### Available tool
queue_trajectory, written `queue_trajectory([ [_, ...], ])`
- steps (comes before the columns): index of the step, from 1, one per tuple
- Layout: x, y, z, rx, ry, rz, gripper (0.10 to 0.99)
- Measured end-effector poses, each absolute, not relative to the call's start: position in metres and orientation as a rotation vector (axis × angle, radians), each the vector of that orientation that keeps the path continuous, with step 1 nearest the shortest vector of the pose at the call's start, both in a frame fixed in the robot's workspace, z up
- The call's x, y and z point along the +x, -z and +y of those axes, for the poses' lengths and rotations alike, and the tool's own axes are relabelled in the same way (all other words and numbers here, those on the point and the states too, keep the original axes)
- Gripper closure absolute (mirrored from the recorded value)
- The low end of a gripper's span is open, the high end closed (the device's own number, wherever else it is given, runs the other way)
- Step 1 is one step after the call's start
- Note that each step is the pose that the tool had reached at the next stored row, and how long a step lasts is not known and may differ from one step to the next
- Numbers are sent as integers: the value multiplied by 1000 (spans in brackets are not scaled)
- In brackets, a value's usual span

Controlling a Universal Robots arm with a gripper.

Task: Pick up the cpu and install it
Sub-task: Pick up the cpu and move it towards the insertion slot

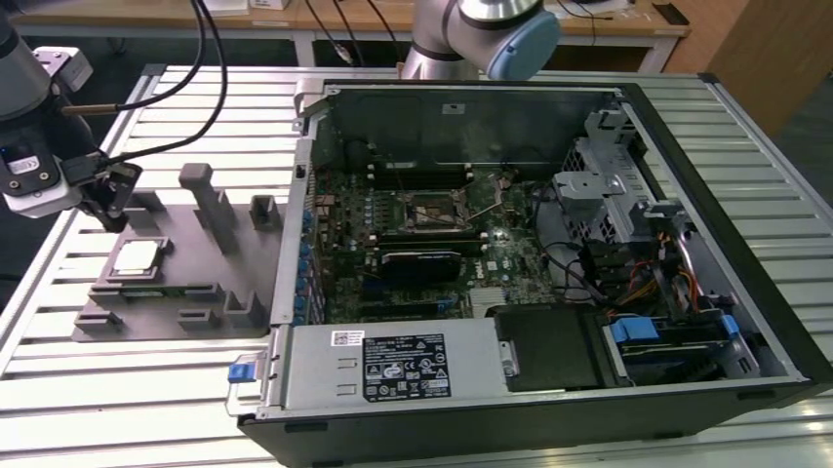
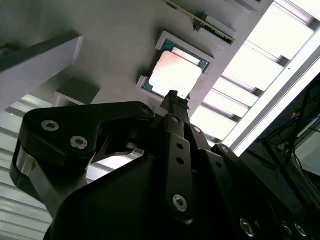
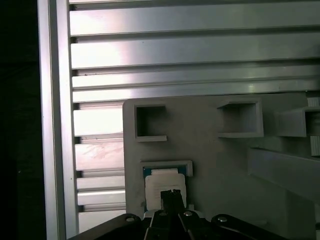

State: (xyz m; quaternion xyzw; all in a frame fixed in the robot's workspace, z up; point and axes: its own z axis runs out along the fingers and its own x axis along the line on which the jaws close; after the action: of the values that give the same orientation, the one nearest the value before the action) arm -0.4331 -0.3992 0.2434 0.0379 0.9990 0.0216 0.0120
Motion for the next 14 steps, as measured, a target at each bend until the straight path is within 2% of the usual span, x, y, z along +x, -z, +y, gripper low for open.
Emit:
queue_trajectory([
  [14, -441, -236, -399, 118, -68, 3115, 980],
])
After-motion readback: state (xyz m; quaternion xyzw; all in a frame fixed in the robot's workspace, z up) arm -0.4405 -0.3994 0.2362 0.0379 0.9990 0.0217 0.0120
